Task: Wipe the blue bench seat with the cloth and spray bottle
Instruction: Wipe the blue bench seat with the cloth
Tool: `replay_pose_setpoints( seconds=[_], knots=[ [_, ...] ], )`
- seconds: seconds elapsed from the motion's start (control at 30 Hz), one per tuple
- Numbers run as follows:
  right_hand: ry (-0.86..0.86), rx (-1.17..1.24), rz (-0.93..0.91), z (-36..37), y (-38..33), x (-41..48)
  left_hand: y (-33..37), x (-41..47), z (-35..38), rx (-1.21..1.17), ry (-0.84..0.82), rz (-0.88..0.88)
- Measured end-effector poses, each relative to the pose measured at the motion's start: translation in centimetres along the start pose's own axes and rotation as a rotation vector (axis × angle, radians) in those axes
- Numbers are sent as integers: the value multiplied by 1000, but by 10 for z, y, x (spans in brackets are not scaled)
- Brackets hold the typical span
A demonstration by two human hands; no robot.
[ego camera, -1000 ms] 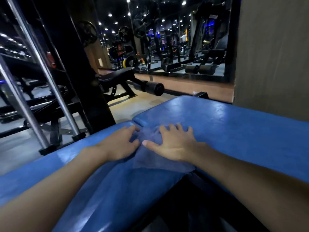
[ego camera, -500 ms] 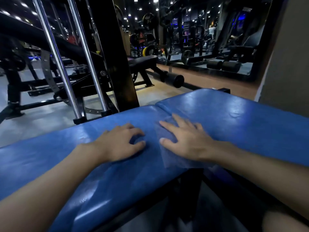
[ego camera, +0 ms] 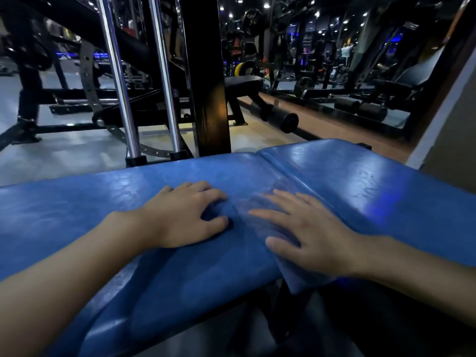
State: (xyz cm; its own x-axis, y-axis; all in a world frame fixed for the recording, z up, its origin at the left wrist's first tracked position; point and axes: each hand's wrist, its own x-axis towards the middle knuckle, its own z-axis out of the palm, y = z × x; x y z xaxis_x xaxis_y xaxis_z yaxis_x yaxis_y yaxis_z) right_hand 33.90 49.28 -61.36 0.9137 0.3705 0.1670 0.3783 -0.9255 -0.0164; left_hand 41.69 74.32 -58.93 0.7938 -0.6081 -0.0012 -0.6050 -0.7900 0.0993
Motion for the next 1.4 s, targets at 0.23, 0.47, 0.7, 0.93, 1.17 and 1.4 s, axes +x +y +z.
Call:
replay_pose_setpoints(
  seconds=[0.23,0.47,0.7,0.93,1.17,1.4],
  knots=[
    [26,106,117,1,41,43,-11,-7,0,55,13,-35],
    [-18,30,215,0,28,55,-20,-10,1,11,-22,-43],
    [30,80,-234,-2,-12,18,-34,-6,4,28,-8,-22],
    [-2,136,293,11,61,104,-34,-11,3,48,24,-29],
    [-36,-7,-34,2,3,55,-43,-15,-1,69,39,-56],
    [-3,100,-185,-1,-3,61,-53,-15,1,100,4,-48]
  ],
)
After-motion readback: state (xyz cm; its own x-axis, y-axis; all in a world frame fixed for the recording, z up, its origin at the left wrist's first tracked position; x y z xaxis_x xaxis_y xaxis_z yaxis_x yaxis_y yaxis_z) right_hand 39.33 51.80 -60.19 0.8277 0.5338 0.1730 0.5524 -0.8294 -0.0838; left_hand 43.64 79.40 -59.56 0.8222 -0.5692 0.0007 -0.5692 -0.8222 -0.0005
